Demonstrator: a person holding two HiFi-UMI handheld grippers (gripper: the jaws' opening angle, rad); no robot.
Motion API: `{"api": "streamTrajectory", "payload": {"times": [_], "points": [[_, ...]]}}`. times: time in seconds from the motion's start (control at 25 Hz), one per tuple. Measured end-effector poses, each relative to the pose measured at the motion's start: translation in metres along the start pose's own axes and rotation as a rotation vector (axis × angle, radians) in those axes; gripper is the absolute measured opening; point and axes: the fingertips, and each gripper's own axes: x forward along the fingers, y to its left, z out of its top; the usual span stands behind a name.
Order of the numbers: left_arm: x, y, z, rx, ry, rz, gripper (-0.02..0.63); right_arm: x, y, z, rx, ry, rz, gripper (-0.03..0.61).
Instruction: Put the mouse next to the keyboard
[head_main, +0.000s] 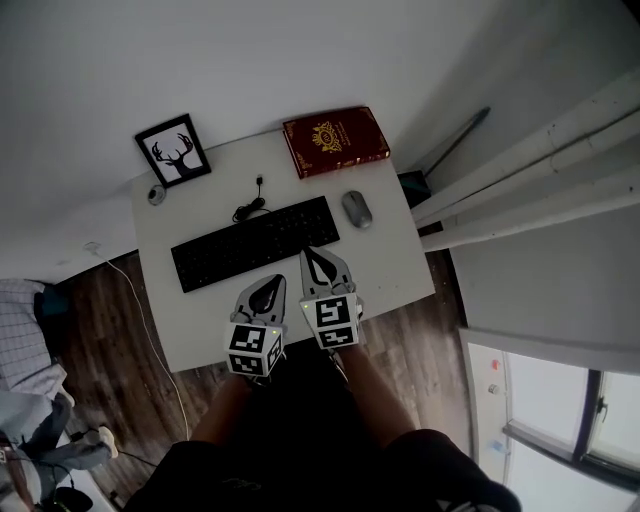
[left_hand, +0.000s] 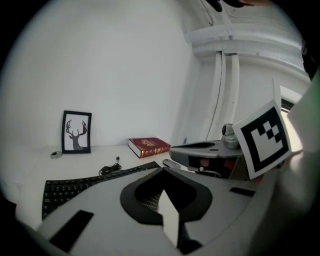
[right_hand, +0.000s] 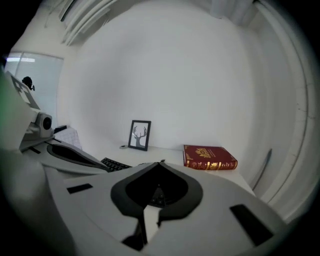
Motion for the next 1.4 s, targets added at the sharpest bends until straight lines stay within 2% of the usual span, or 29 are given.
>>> {"api": "streamTrajectory", "payload": {"times": [0.24, 0.56, 0.92, 1.08, 1.24, 1.4], "points": [[-0.04, -0.001, 0.008, 0.001, -0.076, 0.023, 0.002, -0.037, 0.034, 0.014, -0.024, -0.05, 0.01, 0.02], [-0.091, -0.035, 0.014, 0.05, -0.171, 0.009, 0.002, -0.106, 0.065, 0.024, -0.046, -0.127, -0.043, 0.02], [-0.132, -0.051, 0.025, 0.05, -0.255, 0.072, 0.002, -0.153, 0.078, 0.046, -0.062, -0.219, -0.029, 0.02], [-0.133, -0.072, 0.042, 0.055, -0.303, 0.091, 0.002, -0.178, 0.069, 0.055, -0.079, -0.251, -0.009, 0.02], [-0.13, -0.112, 0.057, 0.048, -0.359, 0.098, 0.002, -0.217, 0.041, 0.056, -0.061, -0.287, 0.003, 0.02], [-0.125, -0.16, 0.051, 0.053, -0.369, 0.087, 0.002, -0.258, 0.013, 0.041, -0.065, -0.3, -0.011, 0.02]]}}
